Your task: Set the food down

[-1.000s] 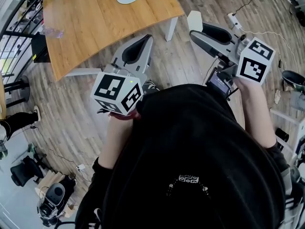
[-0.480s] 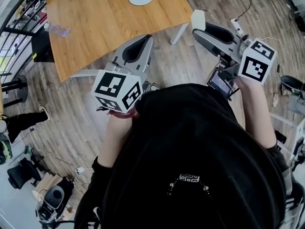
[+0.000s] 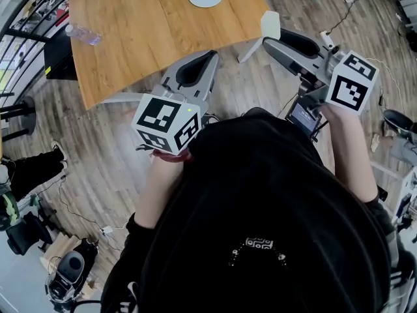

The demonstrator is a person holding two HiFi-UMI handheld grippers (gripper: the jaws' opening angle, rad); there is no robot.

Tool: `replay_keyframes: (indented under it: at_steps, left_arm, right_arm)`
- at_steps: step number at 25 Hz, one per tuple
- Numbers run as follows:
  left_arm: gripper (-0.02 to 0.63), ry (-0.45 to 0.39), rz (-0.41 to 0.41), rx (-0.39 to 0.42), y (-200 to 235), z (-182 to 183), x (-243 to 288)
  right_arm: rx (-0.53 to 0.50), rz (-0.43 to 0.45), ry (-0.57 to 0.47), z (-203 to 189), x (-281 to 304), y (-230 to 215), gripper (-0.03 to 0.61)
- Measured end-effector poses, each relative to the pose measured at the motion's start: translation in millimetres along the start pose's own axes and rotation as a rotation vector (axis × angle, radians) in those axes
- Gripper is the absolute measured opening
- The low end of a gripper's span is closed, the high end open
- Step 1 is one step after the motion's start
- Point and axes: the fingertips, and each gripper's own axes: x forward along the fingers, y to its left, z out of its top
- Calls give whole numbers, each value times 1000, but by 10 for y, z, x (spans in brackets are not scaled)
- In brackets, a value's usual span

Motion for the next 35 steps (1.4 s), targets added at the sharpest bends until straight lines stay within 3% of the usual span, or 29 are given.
replay_keyframes:
  at_steps: [11,23,35]
  left_arm:
    - [-2,46,31,-13,147,-25,521]
    - [-1,37,111,1,368,403,1221]
    - [-2,65,103,6,374,563,1815]
  right_arm:
    - [29,50,15,172,110,-553,170]
    - [18,139,17,736,167,-1257,169]
    - [46,186,6,865,122,-1695,169]
